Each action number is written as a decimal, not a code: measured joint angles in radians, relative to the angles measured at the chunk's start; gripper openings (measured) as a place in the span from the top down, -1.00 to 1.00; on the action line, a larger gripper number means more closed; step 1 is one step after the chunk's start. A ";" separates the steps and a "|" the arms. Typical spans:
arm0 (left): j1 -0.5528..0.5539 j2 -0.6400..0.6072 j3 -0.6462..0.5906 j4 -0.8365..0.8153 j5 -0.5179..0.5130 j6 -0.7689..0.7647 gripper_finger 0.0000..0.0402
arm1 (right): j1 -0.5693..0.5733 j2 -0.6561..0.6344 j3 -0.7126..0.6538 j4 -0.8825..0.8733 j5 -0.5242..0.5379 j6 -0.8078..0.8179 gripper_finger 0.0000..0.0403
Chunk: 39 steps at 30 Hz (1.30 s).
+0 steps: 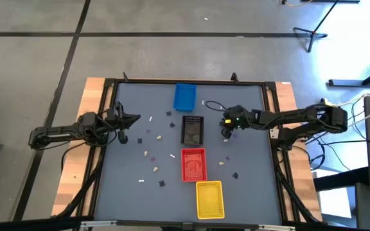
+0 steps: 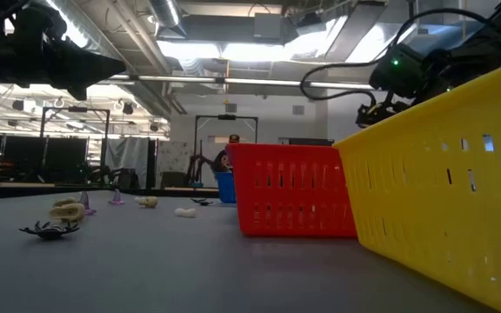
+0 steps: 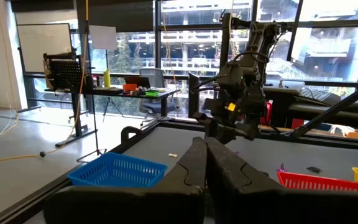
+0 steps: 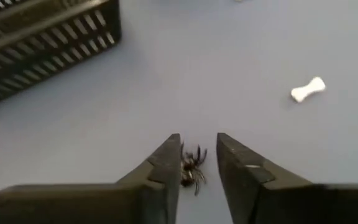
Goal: Sort Halloween decoration
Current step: Put the black spider toy into the black bin
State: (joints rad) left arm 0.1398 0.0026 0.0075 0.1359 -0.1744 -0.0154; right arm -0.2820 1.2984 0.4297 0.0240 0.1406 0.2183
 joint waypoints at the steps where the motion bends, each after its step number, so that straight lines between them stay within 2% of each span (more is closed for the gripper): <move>1: 0.000 0.000 0.000 0.000 0.000 0.000 1.00 | 0.000 0.000 0.000 -0.011 -0.001 0.005 0.42; 9: 0.000 0.000 0.000 0.000 0.000 0.000 1.00 | 0.000 0.039 0.001 -0.036 -0.036 0.013 -0.01; 15: 0.000 0.000 0.000 0.000 0.000 0.000 1.00 | 0.000 0.099 0.003 -0.020 -0.035 0.010 -0.08; 22: 0.000 0.000 0.000 0.000 0.000 0.000 1.00 | 0.000 0.130 0.005 -0.011 -0.030 0.010 0.04; 33: 0.000 0.000 0.000 0.000 0.000 0.000 1.00 | 0.001 0.131 0.004 -0.010 -0.030 0.009 0.46; 39: 0.000 0.000 0.000 0.000 0.000 0.000 1.00 | 0.001 0.132 0.004 -0.012 -0.030 0.009 0.53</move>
State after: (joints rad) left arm 0.1398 0.0025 0.0074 0.1359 -0.1745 -0.0154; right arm -0.2813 1.4303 0.4335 0.0116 0.1108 0.2272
